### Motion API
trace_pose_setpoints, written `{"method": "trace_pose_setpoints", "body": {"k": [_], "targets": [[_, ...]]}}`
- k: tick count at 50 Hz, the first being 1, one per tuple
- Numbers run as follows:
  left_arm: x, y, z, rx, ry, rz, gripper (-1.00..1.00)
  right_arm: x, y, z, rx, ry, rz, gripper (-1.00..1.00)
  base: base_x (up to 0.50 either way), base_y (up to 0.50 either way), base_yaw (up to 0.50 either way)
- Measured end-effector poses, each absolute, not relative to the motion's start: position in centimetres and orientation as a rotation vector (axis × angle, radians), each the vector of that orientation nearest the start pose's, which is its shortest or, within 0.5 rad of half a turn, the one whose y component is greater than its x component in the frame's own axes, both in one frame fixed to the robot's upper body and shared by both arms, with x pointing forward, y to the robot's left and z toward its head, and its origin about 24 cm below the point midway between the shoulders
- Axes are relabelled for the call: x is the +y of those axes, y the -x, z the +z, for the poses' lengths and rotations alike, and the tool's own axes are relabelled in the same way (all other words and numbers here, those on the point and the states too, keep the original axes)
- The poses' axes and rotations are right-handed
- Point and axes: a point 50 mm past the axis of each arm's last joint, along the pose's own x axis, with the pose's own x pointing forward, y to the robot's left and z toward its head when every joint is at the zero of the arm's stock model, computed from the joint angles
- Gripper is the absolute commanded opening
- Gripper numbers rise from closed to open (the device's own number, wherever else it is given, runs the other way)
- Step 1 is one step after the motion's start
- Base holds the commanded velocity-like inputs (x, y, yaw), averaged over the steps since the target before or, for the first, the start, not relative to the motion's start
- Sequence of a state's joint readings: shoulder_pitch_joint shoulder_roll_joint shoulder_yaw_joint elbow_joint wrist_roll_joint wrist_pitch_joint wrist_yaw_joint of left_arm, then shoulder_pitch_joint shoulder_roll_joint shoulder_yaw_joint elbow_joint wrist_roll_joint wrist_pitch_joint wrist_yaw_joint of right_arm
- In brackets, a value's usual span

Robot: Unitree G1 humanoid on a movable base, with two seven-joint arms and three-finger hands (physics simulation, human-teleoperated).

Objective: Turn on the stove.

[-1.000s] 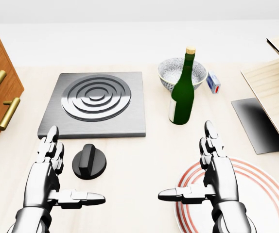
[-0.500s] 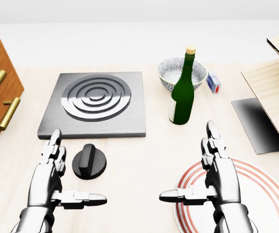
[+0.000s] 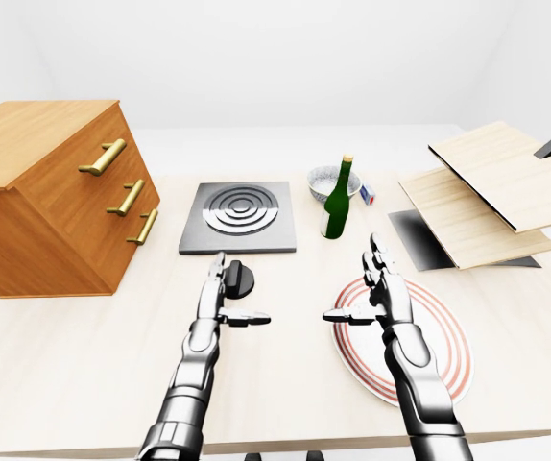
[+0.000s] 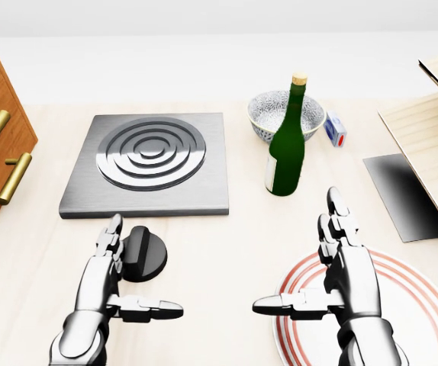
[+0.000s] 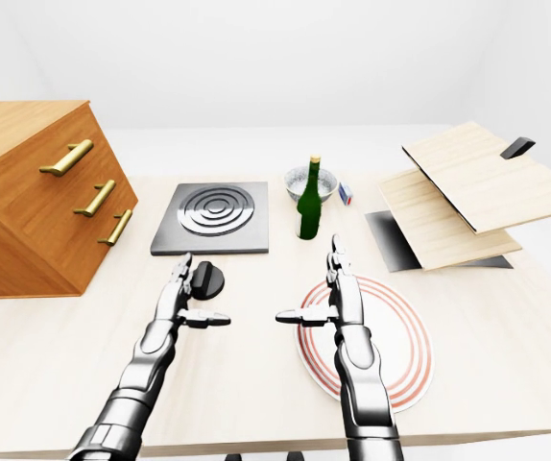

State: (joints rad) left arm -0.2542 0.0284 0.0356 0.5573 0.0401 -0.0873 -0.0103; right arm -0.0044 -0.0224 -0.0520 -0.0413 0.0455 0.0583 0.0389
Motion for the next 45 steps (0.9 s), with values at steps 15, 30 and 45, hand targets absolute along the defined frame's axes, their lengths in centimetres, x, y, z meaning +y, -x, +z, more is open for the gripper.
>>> {"method": "trace_pose_setpoints", "body": {"k": [15,30,45], "targets": [[14.3,-30.1,-1.0,0.236,-0.102,-0.054,1.00,-16.6,-25.6,4.9,0.007,-0.031,-0.014,1.00,0.00,0.00,0.00],[14.1,-29.7,-1.1,0.230,-0.201,-0.110,1.00,-17.5,-25.9,6.1,-0.031,-0.053,-0.034,1.00,0.00,0.00,0.00],[11.4,-26.5,-1.7,0.222,-0.161,-0.207,1.00,-18.1,-25.9,7.0,-0.068,-0.066,-0.047,1.00,0.00,0.00,0.00]]}}
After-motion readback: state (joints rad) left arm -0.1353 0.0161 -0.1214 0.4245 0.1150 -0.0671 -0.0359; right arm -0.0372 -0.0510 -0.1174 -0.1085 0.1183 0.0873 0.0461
